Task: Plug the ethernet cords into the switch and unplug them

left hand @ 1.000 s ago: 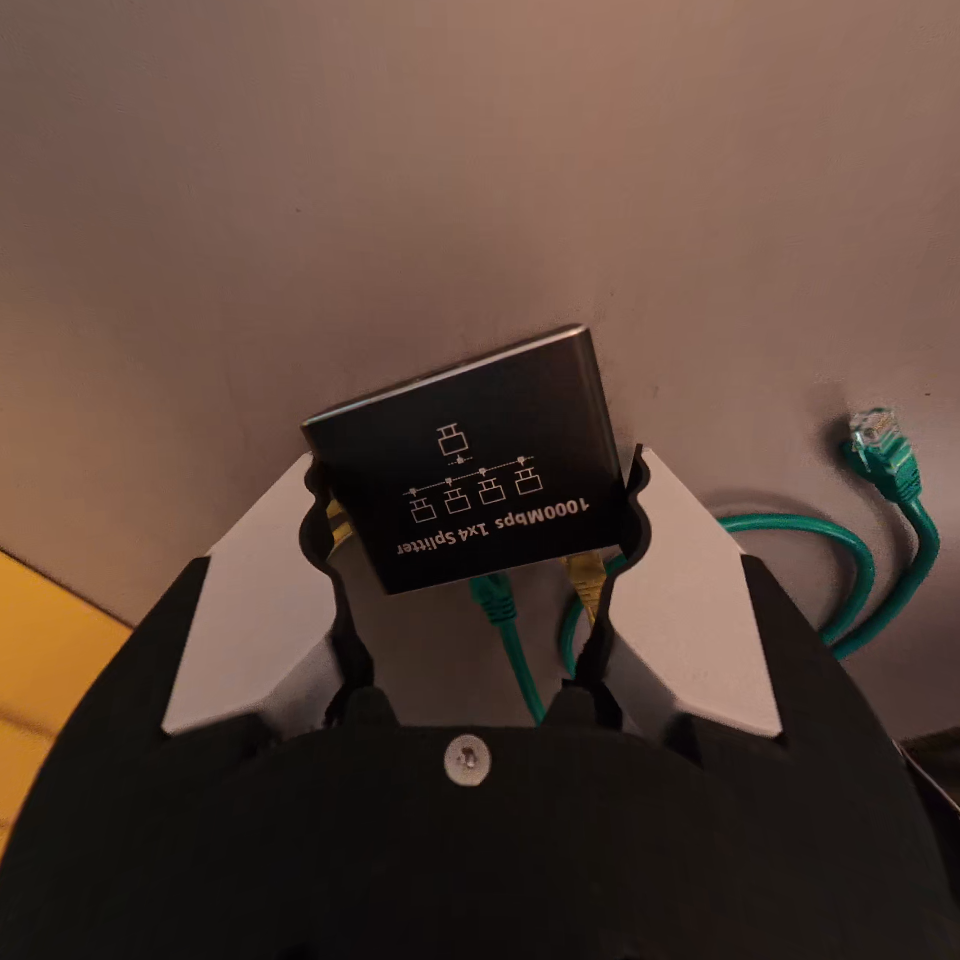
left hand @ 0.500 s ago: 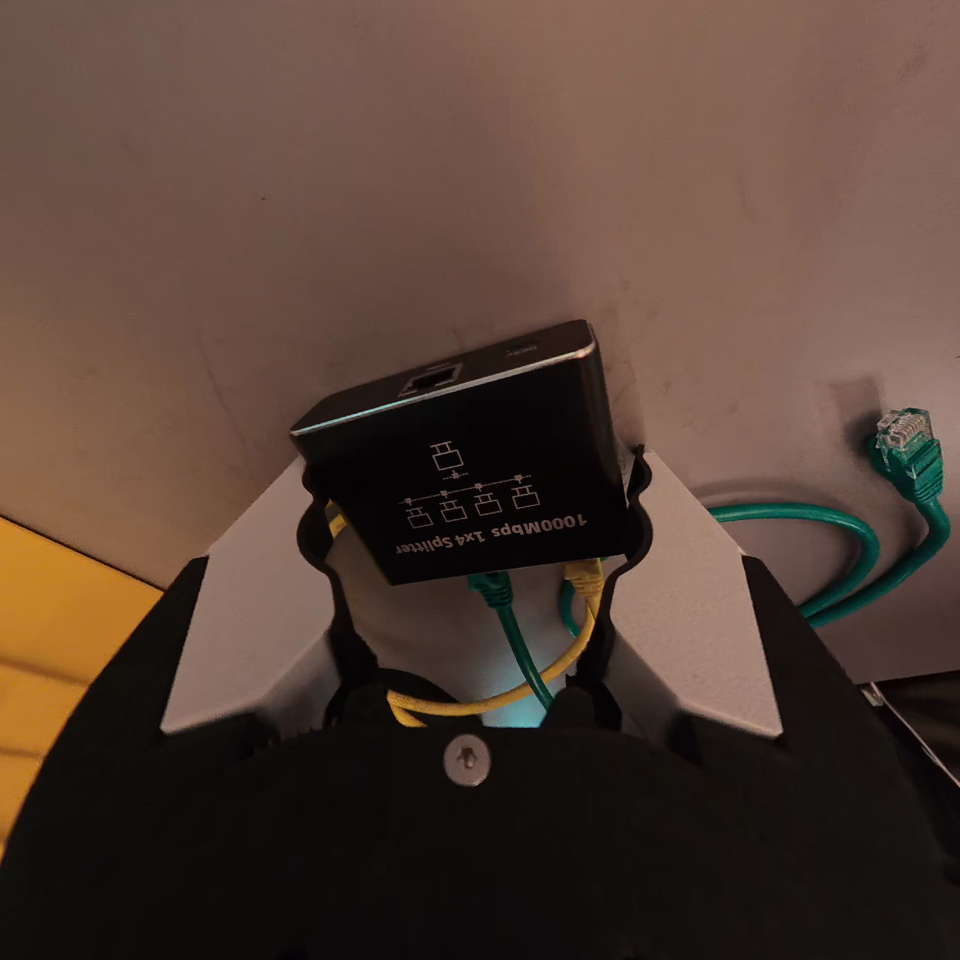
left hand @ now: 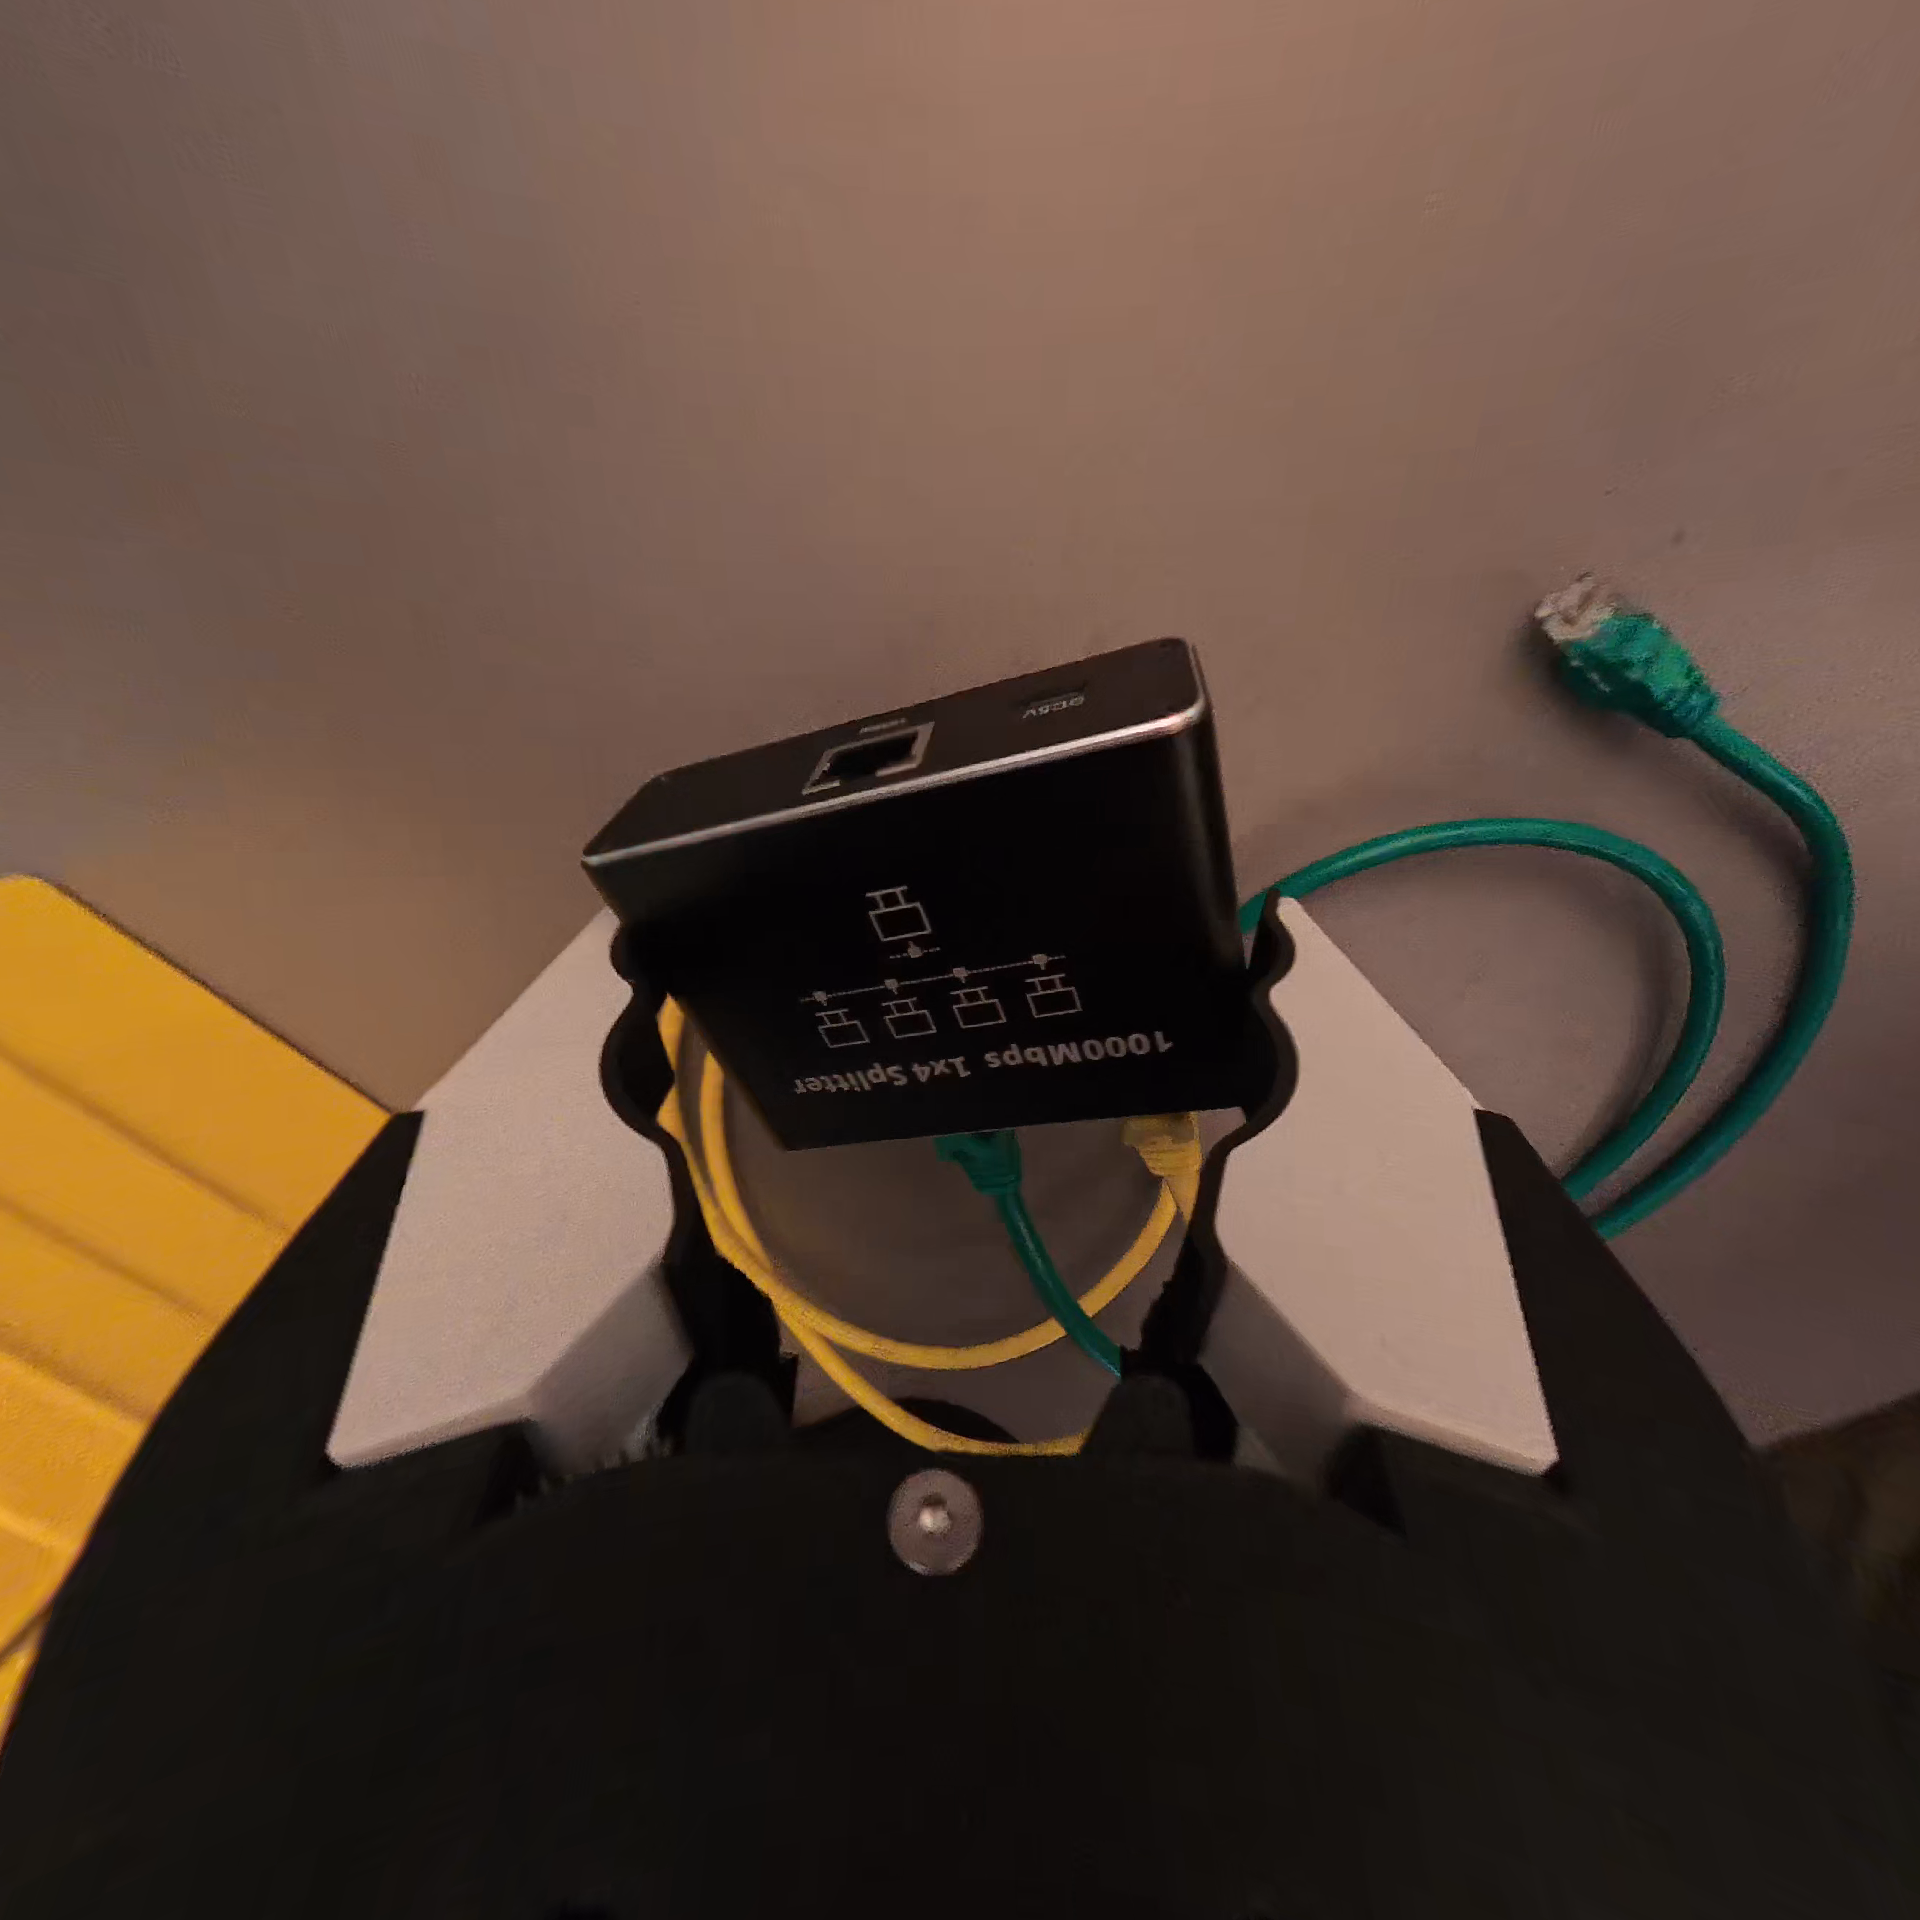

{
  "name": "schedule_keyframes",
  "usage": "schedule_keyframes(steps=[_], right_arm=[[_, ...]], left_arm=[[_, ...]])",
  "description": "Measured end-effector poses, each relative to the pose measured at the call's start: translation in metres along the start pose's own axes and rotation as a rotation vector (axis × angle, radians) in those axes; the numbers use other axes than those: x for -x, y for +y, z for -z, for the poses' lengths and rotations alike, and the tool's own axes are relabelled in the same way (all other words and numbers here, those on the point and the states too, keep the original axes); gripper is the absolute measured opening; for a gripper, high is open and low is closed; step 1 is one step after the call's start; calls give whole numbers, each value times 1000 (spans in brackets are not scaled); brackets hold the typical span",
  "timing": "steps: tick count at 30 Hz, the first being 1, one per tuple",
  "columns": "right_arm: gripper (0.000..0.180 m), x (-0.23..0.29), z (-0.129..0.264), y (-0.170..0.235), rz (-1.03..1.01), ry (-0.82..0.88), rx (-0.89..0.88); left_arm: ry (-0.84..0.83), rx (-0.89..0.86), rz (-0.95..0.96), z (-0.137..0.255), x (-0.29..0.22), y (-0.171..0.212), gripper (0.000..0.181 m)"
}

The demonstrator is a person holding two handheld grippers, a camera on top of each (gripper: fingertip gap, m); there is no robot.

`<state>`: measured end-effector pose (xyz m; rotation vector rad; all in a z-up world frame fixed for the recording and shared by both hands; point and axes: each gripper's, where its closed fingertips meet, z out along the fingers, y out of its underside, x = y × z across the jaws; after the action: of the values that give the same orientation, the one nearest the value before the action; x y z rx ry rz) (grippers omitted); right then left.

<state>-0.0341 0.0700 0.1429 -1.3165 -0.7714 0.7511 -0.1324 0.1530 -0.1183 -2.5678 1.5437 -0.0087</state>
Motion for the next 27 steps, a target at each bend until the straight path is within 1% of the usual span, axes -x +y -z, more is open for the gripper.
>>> schedule_keyframes(steps=[1,6,7,9,11,13,15,18,20,23,27], right_arm=[[11,-3,0,2,1,9,4],[11,-12,-5,20,32,31,60],[11,-13,-7,24,46,24,72],[10,-11,-10,31,72,-1,86],[11,-4,-12,34,95,-57,83],[11,7,-13,35,120,-117,78],[10,15,-13,39,151,-152,110],[10,23,-13,49,199,-187,174],[11,29,-15,55,205,-221,205],[11,30,-20,65,220,-222,253],[11,40,-24,68,195,-274,252]], left_arm=[[-26,-61,-44,9,0,-5,111],[-142,-383,-257,56,-10,-21,111],[-142,-466,-296,66,-15,-23,111],[-58,-639,-415,86,-41,-24,111],[35,-755,-509,101,-63,-21,111],[73,-797,-559,106,-72,-20,110],[103,-817,-598,107,-76,-22,110],[221,-856,-638,110,-85,-25,110],[262,-850,-664,112,-87,-24,109],[286,-879,-720,122,-91,-22,109],[381,-938,-747,138,-97,-19,109]])
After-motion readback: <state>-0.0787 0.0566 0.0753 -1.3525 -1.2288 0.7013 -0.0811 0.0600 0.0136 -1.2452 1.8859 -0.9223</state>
